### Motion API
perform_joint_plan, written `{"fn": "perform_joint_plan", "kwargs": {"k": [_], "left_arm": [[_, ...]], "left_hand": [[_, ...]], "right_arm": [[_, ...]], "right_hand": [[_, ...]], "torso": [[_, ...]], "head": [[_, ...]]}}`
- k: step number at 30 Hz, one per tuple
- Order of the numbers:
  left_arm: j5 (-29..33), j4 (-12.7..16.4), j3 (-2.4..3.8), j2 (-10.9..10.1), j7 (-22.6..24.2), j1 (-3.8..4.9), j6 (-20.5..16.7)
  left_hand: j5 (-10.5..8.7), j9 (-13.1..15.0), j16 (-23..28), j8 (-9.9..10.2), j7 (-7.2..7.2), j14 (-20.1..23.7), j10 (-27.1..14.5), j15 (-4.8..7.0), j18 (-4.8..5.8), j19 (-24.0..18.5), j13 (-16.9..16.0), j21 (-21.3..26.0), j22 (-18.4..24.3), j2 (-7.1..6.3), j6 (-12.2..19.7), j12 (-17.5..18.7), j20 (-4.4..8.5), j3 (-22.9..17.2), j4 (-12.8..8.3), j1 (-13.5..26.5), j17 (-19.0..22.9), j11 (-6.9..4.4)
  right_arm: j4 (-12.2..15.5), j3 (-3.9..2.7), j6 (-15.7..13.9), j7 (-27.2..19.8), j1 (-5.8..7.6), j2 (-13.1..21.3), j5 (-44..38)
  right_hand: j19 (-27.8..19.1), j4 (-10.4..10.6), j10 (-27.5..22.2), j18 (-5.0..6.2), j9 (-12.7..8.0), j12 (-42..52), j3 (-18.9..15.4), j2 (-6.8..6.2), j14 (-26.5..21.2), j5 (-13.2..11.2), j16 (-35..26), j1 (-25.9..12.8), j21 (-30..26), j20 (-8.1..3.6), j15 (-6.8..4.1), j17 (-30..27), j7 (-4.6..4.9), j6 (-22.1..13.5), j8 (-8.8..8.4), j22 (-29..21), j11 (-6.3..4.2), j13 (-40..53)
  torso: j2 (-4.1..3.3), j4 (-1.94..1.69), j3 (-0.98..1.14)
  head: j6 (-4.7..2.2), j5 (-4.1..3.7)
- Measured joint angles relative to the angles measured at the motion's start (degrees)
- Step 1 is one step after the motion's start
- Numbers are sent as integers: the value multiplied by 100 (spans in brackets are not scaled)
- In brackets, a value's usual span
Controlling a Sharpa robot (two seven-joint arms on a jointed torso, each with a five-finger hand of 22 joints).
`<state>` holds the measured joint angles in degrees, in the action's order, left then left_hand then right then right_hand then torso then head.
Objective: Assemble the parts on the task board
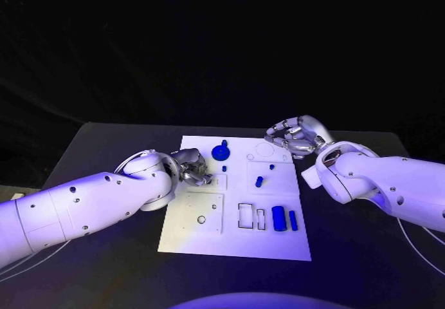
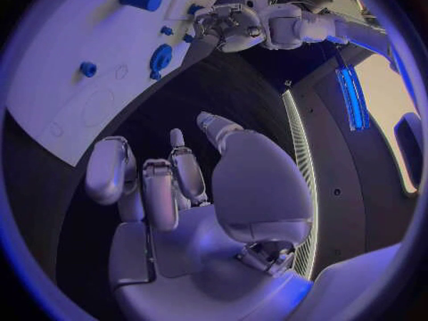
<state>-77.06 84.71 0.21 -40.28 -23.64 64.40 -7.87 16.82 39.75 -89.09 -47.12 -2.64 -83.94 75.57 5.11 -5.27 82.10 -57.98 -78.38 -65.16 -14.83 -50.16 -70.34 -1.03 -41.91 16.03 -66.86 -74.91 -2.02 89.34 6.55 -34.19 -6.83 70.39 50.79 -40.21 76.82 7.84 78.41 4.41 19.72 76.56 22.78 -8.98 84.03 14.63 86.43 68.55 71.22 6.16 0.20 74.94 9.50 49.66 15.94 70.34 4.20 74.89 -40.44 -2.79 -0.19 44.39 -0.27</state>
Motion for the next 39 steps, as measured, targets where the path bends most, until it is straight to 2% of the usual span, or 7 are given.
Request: {"fn": "perform_joint_plan", "kwargs": {"k": [35,39], "left_arm": [[-5,-4,24,23,-197,31,284],[34,-17,25,32,-223,35,305]], "left_hand": [[0,0,0,22,-5,0,43,0,0,0,-27,0,-6,-19,4,0,0,-1,1,35,0,-2],[0,4,0,22,11,0,65,0,0,0,-42,0,-10,29,-28,-21,0,-17,17,90,0,-24]], "right_arm": [[3,0,4,-4,-2,11,6],[4,0,4,-4,-2,14,6]], "right_hand": [[0,0,0,0,-2,0,0,0,0,0,0,0,0,0,0,-2,0,0,0,0,0,0],[0,33,0,0,15,-23,-1,0,0,0,0,0,-35,0,0,-2,0,0,0,-14,0,0]], "torso": [[1,-3,5],[2,-3,5]], "head": [[36,-10],[39,-10]]}}
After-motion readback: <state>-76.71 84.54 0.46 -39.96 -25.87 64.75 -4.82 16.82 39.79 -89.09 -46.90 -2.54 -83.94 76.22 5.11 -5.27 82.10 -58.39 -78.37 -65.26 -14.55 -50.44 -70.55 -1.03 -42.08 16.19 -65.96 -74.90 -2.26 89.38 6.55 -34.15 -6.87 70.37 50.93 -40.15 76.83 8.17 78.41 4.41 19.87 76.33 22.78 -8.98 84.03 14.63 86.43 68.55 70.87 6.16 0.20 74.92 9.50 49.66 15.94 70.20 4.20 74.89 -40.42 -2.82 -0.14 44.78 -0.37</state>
